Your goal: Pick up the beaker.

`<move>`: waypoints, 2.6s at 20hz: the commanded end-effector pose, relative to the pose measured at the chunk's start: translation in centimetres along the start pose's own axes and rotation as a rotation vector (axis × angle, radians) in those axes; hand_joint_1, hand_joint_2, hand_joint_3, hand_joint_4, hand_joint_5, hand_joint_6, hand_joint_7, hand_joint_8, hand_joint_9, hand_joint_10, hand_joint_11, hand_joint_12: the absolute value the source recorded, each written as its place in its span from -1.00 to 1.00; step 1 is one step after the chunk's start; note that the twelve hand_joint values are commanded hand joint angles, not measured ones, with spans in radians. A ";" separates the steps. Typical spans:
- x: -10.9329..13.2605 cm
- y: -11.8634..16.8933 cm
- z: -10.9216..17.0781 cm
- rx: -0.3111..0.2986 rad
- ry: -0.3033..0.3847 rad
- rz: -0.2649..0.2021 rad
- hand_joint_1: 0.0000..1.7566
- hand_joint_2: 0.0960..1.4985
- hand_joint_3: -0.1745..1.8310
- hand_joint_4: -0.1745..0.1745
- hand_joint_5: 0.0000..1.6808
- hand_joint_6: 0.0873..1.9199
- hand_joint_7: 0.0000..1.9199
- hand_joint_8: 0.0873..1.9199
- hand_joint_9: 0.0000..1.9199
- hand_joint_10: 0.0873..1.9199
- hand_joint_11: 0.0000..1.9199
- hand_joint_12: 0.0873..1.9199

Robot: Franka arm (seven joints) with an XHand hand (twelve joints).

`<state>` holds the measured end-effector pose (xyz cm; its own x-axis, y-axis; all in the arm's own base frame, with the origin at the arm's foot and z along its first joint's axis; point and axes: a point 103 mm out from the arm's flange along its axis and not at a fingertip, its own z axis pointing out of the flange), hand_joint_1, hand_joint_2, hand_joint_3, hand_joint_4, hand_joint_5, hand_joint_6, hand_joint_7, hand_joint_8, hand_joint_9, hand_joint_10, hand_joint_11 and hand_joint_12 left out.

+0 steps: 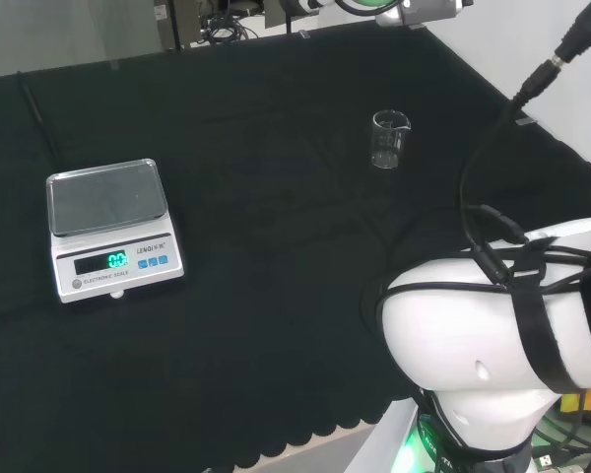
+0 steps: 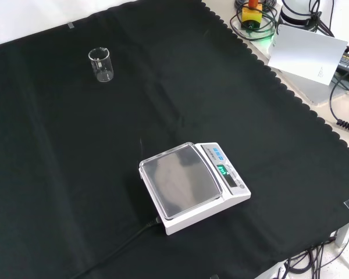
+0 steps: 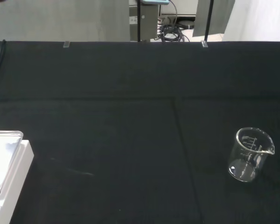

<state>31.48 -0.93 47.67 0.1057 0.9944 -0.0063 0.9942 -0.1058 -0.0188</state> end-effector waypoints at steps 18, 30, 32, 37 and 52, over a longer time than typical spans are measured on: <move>-13.9 14.5 12.4 0.165 0.109 0.221 -0.37 -0.17 -0.53 -0.14 -0.80 -1.00 -0.93 -0.33 -0.75 -0.22 -0.95 0.56; -17.9 18.6 20.3 0.140 0.153 0.272 -0.37 -0.17 -0.56 -0.08 -0.88 -1.00 -1.00 -0.38 -0.86 -0.20 -1.00 0.50; -18.2 19.3 21.4 0.148 0.155 0.277 -0.37 -0.17 -0.57 -0.07 -0.89 -1.00 -1.00 -0.40 -0.87 -0.19 -1.00 0.49; -18.6 21.2 23.9 0.147 0.171 0.275 -0.37 -0.17 -0.57 -0.06 -0.91 -1.00 -1.00 -0.42 -0.88 -0.19 -1.00 0.49; -19.9 24.7 29.7 0.209 0.213 0.304 -0.39 -0.16 -0.59 -0.03 -0.95 -1.00 -1.00 -0.46 -0.89 -0.18 -1.00 0.48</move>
<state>51.88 -22.62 19.12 0.4015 0.9073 0.1253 0.8968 -0.3617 -0.2548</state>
